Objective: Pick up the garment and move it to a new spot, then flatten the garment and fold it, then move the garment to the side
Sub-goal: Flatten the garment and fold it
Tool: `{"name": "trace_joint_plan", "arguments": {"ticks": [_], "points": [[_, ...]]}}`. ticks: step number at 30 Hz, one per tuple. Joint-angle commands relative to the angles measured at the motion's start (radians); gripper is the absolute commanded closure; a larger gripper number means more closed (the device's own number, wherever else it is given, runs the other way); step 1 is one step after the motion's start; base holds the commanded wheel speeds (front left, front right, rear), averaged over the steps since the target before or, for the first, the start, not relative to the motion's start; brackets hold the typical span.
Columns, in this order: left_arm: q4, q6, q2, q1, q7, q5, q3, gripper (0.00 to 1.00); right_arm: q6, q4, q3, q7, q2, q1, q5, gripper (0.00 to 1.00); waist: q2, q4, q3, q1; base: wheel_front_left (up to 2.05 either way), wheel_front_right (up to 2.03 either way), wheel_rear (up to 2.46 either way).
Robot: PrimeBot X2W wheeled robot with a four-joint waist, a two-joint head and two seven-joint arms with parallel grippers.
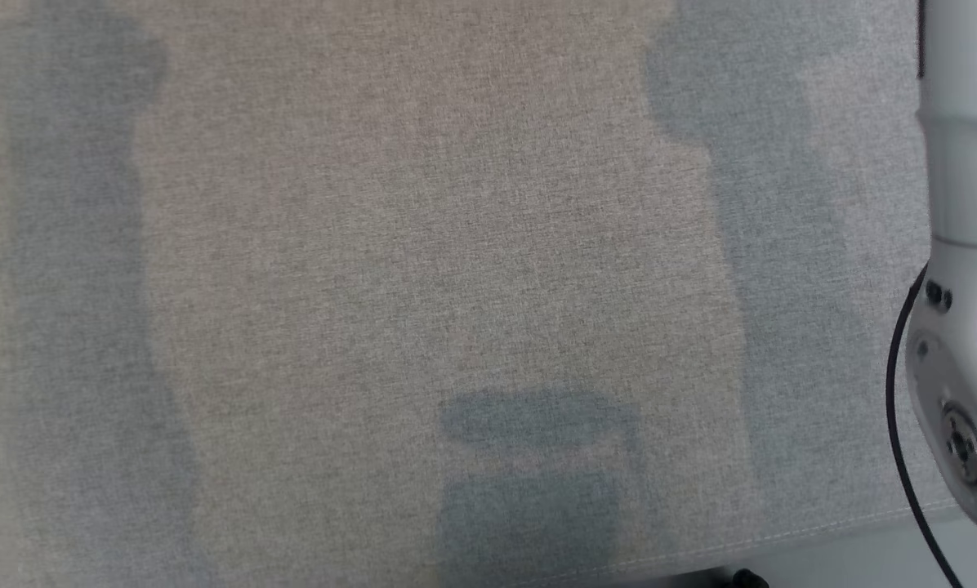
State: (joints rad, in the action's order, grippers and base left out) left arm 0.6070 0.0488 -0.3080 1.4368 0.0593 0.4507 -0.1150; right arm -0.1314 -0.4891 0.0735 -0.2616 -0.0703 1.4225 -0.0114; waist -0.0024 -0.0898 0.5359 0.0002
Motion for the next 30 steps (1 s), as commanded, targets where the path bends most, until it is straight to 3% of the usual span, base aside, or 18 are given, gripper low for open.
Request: {"name": "trace_joint_plan", "arguments": {"ticks": [1, 7, 14, 21, 30], "points": [[0.043, -0.001, -0.006, -0.035, 0.022, 0.018, 0.014, 1.0, 0.001, 0.004, 0.01, -0.004, 0.001, -0.054, -0.028, 1.0, 0.0024, -0.031, 0.07, -0.0002, 0.0, 0.0, 0.0], [0.173, 0.023, 0.014, -0.11, 0.096, 0.068, 0.045, 1.0, 0.001, 0.051, 0.062, -0.004, -0.005, -0.222, -0.098, 1.0, 0.0024, -0.033, 0.103, -0.0002, 0.0, 0.0, 0.0], [0.235, 0.061, 0.019, -0.203, 0.145, 0.135, 0.072, 1.0, 0.002, 0.138, 0.097, -0.004, -0.034, -0.371, -0.152, 1.0, 0.0024, -0.019, 0.075, -0.0002, 0.0, 0.0, 0.0], [0.212, 0.075, 0.024, -0.295, 0.168, 0.183, 0.079, 1.0, 0.002, 0.197, 0.106, -0.005, -0.051, -0.461, -0.167, 1.0, 0.0024, -0.003, 0.041, -0.0002, 0.0, 0.0, 0.0], [0.085, 0.082, 0.057, -0.509, 0.193, 0.219, 0.043, 1.0, 0.002, 0.257, 0.103, -0.005, -0.057, -0.593, -0.185, 1.0, 0.0024, 0.017, -0.021, -0.0002, 0.0, 0.0, 0.0]]}}
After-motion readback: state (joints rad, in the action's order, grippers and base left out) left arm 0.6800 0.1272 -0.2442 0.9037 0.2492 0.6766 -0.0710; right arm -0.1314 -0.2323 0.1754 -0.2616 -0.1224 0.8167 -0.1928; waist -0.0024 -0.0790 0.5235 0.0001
